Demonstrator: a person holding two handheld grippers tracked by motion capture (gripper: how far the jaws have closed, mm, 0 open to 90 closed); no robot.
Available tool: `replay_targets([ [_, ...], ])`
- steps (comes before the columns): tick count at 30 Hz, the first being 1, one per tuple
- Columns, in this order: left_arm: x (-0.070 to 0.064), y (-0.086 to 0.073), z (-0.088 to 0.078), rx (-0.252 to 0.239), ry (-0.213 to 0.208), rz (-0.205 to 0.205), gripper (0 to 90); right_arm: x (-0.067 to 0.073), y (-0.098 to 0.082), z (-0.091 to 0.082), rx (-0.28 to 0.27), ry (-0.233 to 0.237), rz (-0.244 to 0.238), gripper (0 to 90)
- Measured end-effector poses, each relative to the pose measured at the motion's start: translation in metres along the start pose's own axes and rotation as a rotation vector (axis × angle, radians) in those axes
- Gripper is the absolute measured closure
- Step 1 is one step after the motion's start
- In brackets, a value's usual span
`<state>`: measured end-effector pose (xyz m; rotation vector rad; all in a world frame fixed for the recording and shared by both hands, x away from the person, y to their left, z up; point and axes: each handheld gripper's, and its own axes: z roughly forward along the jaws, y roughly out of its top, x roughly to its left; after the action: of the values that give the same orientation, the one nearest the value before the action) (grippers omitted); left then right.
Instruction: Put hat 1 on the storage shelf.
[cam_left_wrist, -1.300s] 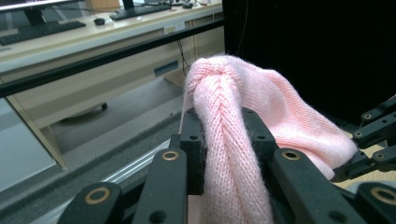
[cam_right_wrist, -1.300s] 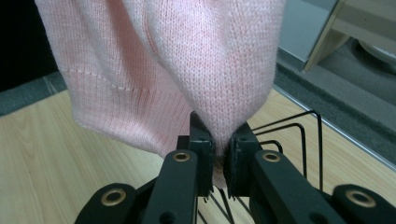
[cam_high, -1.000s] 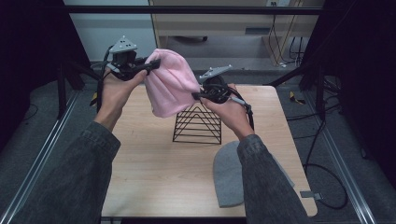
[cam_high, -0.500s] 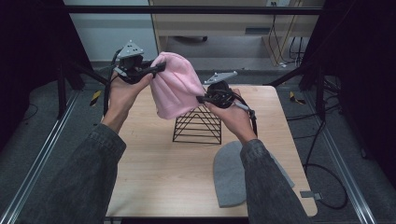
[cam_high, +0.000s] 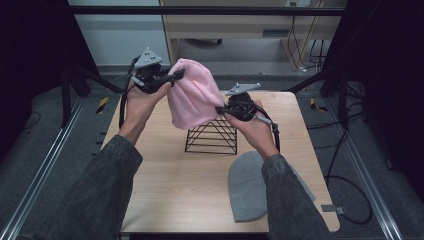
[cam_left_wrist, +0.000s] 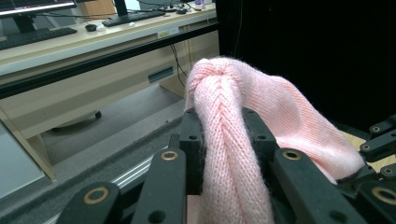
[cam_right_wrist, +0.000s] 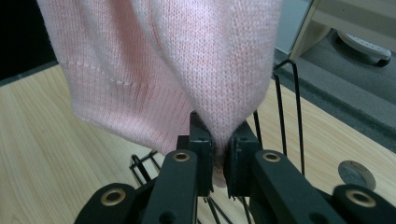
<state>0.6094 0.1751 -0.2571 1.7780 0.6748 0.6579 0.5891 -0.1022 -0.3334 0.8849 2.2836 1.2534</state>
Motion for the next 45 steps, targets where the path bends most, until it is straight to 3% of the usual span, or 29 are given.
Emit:
replay_targets([
  [20,-0.019,-0.004,0.009,-0.012,-0.043,0.003,71.5,-0.005,-0.021,-0.008,0.004,-0.036,-0.005,83.3],
  [32,-0.030,-0.009,0.021,0.031,-0.067,0.028,70.0,-0.010,-0.042,-0.009,0.012,-0.051,0.008,83.3],
  [45,-0.042,-0.018,0.027,0.061,-0.111,0.018,69.7,-0.009,-0.063,-0.004,0.044,-0.063,0.009,83.3],
])
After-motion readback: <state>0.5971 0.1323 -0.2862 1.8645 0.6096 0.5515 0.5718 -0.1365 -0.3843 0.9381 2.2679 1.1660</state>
